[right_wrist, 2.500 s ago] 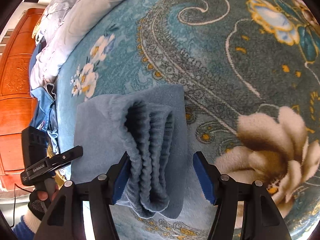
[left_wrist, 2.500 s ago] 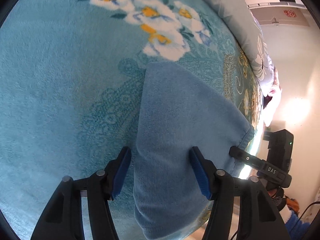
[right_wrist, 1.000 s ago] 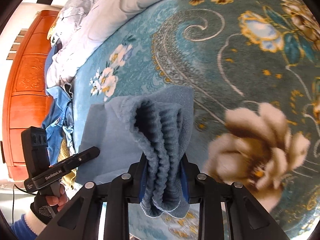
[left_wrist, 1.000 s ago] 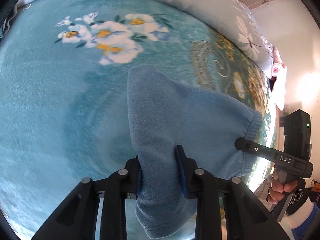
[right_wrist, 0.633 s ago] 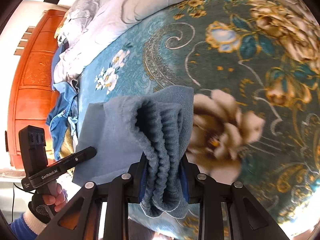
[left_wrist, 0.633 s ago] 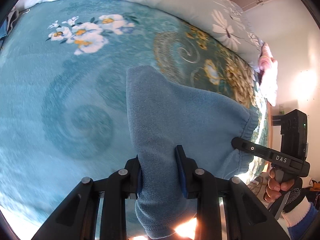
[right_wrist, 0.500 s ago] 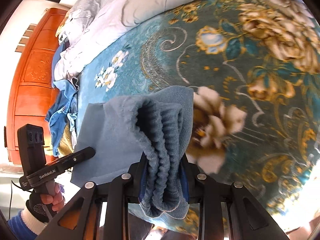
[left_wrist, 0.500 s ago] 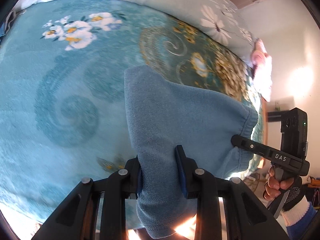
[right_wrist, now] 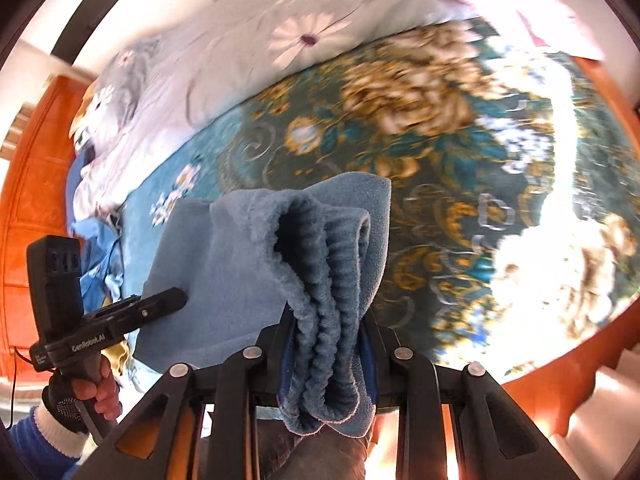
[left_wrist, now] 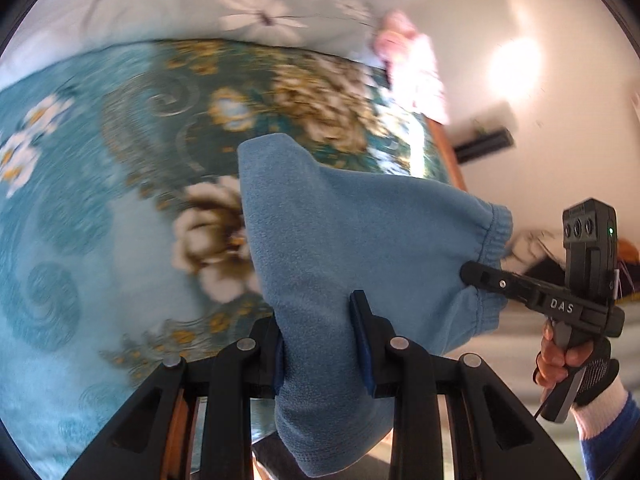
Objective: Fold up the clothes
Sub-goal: 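Lift the folded sweatpants with both grippers and carry them across the bed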
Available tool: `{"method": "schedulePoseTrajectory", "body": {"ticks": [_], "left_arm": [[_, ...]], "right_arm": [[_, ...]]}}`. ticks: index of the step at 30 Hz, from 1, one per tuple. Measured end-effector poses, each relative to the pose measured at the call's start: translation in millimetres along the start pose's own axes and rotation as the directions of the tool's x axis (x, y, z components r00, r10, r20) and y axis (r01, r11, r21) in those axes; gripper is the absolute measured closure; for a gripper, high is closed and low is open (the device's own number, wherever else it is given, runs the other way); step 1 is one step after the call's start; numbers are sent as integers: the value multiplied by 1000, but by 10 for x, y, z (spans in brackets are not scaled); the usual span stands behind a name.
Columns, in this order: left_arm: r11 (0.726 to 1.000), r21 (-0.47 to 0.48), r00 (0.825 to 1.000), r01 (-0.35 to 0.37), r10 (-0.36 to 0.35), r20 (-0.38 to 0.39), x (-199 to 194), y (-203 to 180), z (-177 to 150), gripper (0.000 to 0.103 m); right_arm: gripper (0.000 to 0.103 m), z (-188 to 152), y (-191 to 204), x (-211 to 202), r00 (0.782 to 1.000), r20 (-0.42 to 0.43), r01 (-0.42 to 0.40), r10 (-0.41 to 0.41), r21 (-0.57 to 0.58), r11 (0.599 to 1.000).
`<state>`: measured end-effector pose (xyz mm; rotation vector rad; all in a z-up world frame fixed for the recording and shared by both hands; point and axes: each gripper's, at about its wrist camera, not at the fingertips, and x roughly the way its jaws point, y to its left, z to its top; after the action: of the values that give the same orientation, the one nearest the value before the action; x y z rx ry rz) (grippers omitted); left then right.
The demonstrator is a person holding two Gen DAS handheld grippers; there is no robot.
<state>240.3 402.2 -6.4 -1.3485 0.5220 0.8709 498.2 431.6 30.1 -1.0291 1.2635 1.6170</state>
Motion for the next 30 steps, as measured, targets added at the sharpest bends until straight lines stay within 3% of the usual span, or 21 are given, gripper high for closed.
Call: {"method": "schedulePoseTrajectory", "body": {"ticks": [6, 12, 16, 23, 30], "left_arm": [[994, 108, 1000, 23, -22, -10, 45, -524, 91, 73], [990, 139, 1000, -4, 6, -8, 361, -934, 212, 73], [994, 100, 999, -41, 41, -1, 795, -1212, 316, 73], [992, -81, 994, -102, 104, 27, 1633, -1701, 471, 73], [979, -137, 988, -153, 154, 3, 2290, -2071, 649, 73]], "right_arm": [[74, -93, -303, -367, 999, 37, 31, -33, 36, 999], [74, 25, -744, -481, 998, 50, 24, -26, 32, 999], [74, 256, -1188, -393, 1000, 19, 10, -10, -18, 1000], [74, 870, -2074, -253, 997, -76, -26, 14, -163, 986], [74, 1284, -2750, -70, 986, -162, -19, -26, -265, 964]]}}
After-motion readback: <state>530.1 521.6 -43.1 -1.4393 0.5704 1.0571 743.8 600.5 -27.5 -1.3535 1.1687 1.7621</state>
